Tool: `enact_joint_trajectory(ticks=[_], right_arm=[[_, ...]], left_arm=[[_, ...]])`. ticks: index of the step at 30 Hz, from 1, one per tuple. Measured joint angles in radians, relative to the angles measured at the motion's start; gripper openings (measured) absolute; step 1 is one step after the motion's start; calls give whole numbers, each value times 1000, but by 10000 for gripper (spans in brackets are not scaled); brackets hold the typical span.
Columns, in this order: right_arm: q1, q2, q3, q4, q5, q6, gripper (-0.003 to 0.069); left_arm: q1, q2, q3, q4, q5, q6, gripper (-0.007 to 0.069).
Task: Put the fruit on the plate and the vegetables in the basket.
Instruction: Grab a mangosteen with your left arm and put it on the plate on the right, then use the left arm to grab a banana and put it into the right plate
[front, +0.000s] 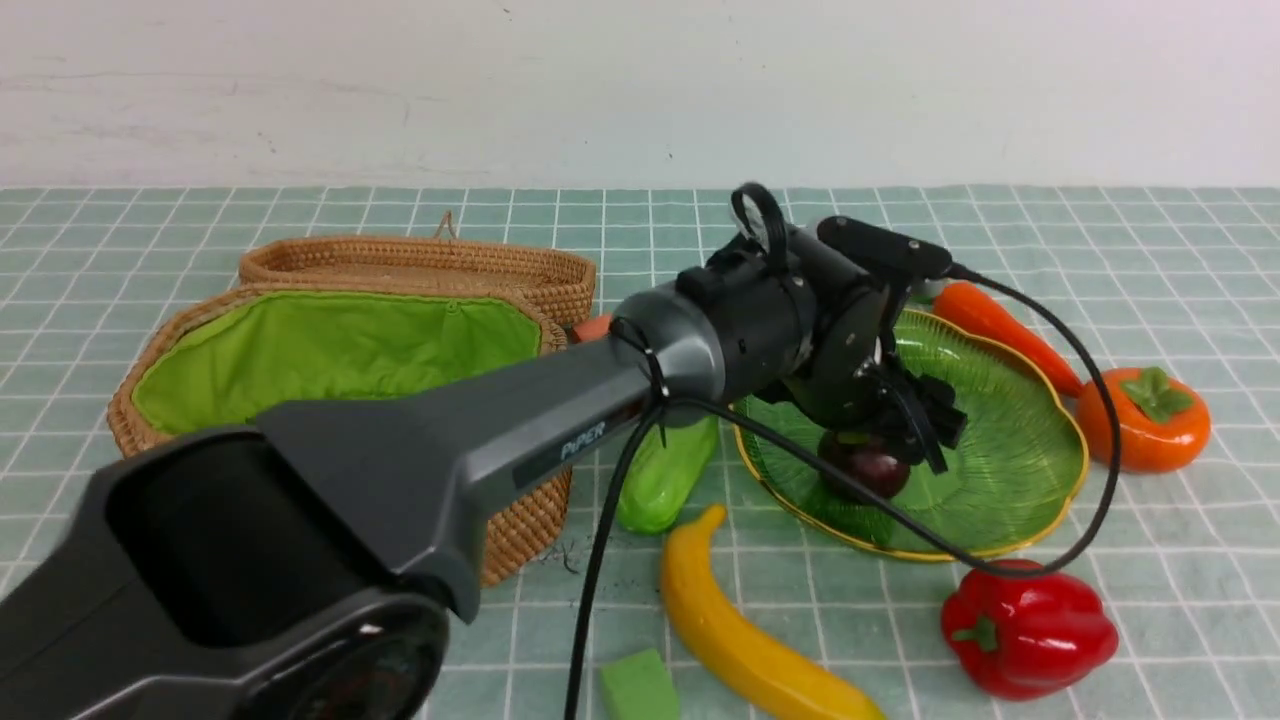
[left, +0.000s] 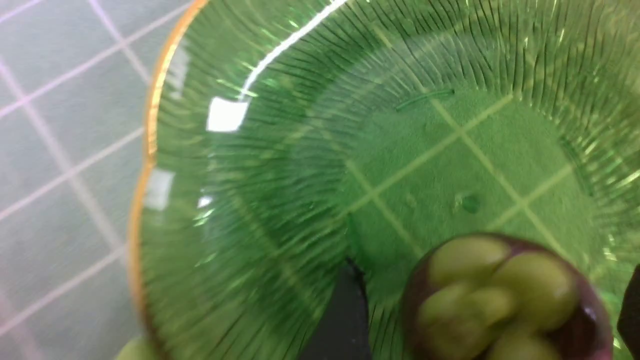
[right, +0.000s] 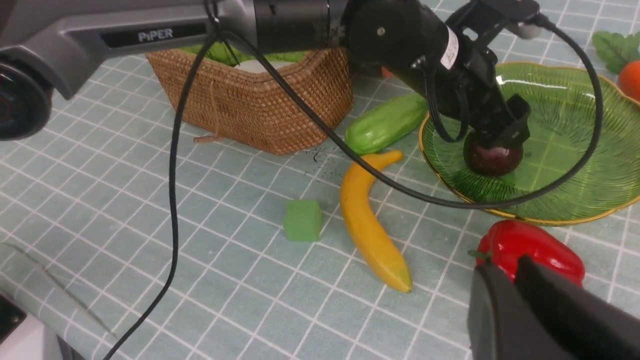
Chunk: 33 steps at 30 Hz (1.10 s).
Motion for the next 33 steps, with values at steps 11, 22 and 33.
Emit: enact_joint_trajectory(ticks=[11,22,33], right_arm=[[0,0,0,3,25,0,69],[0,0,-1,3,99,0,77],[0,0,-1,3,103,0,83]], left_arm=[[0,-275,-4,-25,529,74,179],[0,-393,379,-262,548,911,48],[-33,-293,500,-298,267,1305,549]])
